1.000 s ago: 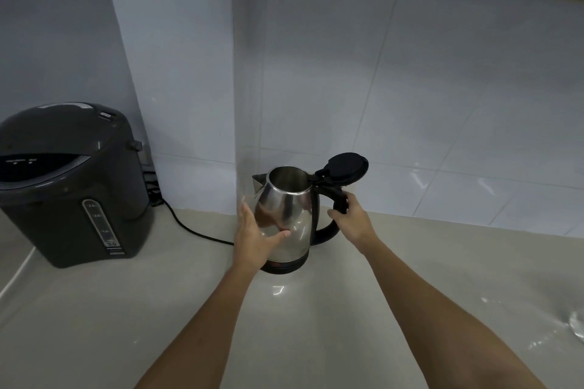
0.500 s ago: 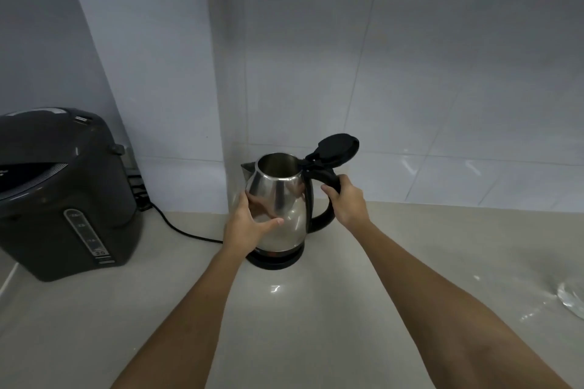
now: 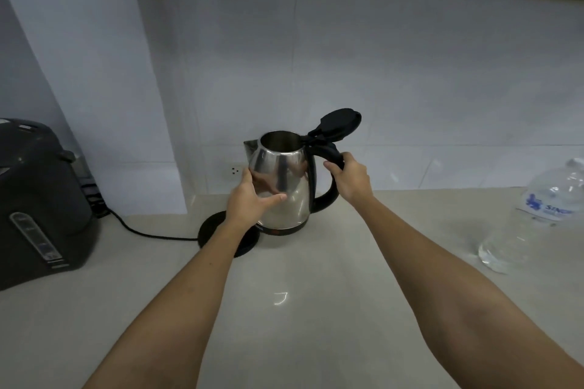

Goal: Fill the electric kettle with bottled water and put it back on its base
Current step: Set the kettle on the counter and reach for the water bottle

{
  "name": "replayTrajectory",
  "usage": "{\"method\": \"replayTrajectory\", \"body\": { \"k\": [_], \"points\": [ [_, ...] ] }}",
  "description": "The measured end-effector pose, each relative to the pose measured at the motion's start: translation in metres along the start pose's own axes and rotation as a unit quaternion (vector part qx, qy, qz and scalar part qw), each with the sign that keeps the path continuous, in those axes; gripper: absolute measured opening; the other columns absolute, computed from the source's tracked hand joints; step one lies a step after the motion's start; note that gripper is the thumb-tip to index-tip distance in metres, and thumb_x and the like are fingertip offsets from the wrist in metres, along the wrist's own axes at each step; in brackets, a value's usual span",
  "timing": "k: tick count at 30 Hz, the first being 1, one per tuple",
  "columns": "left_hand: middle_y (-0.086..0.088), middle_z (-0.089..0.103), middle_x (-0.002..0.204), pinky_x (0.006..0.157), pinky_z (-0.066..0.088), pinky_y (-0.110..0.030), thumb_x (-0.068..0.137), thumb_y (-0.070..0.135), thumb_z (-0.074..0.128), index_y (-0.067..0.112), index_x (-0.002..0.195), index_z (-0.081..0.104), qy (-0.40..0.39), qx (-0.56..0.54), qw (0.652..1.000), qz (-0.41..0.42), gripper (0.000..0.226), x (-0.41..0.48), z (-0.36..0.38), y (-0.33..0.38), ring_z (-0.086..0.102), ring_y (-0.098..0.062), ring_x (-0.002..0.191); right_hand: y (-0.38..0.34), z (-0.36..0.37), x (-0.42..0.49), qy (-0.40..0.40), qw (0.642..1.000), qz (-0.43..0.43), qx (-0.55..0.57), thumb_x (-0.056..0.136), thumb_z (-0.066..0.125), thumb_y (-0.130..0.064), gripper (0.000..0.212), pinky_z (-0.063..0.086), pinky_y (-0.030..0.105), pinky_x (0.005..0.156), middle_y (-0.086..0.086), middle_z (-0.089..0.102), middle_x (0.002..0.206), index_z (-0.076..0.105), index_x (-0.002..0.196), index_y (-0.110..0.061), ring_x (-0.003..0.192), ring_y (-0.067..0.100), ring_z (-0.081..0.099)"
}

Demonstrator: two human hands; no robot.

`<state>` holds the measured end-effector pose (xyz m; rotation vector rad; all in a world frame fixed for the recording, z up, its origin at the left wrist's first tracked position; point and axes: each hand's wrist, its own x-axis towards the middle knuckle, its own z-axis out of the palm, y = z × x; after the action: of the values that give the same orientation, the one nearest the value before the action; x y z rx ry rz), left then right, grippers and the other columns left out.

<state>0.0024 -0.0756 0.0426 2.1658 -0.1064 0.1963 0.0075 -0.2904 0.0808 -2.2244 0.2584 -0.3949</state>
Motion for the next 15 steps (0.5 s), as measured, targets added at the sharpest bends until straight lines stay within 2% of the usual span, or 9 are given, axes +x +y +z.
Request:
{"method": "replayTrajectory", "body": {
  "k": [2,4,8,12,15],
  "points": [
    [0.020,0.059,0.091,0.089,0.047,-0.028,0.070,0.042,0.083,0.015,0.112,0.051,-0.010,-0.002,1.000,0.006,0.059,-0.008,0.021,0.015,0.058,-0.007,0.095,0.019,-0.022,-0.003,0.011,1.000,0.012,-0.008,0.096,0.053,-0.037,0.034,0.049,0.039,0.078,0.007,0.060,0.093,0.053,0.116,-0.011,0.089,0.029,0.060],
    [0.019,0.064,0.093,0.092,0.050,-0.032,0.067,0.045,0.083,0.017,0.110,0.053,-0.021,-0.013,1.000,0.008,0.060,-0.014,0.043,0.026,0.060,-0.007,0.096,0.037,-0.041,-0.006,0.018,1.000,0.021,-0.013,0.095,0.053,-0.038,0.034,0.049,0.040,0.080,0.007,0.060,0.093,0.053,0.116,-0.010,0.091,0.030,0.060],
    [0.015,0.066,0.096,0.089,0.051,-0.031,0.067,0.044,0.083,0.018,0.108,0.048,-0.044,-0.017,0.999,0.002,0.060,-0.031,0.092,0.047,0.062,-0.009,0.098,0.077,-0.080,-0.012,0.020,0.999,0.035,-0.024,0.096,0.053,-0.037,0.034,0.047,0.036,0.077,0.007,0.060,0.093,0.053,0.117,-0.010,0.089,0.029,0.059],
    [0.018,0.064,0.096,0.087,0.049,-0.028,0.069,0.044,0.082,0.017,0.112,0.045,-0.061,-0.012,0.998,-0.009,0.063,-0.052,0.134,0.066,0.061,-0.010,0.101,0.116,-0.111,-0.020,0.015,0.998,0.054,-0.036,0.096,0.053,-0.036,0.034,0.042,0.033,0.076,0.005,0.058,0.092,0.053,0.117,-0.009,0.086,0.026,0.054],
    [0.016,0.060,0.101,0.087,0.045,-0.026,0.071,0.042,0.082,0.015,0.121,0.041,-0.069,0.001,0.997,-0.023,0.070,-0.066,0.162,0.078,0.058,-0.011,0.101,0.144,-0.129,-0.025,0.008,0.997,0.070,-0.036,0.096,0.053,-0.037,0.034,0.044,0.035,0.079,0.005,0.059,0.093,0.054,0.116,-0.009,0.093,0.031,0.058]
  ]
}}
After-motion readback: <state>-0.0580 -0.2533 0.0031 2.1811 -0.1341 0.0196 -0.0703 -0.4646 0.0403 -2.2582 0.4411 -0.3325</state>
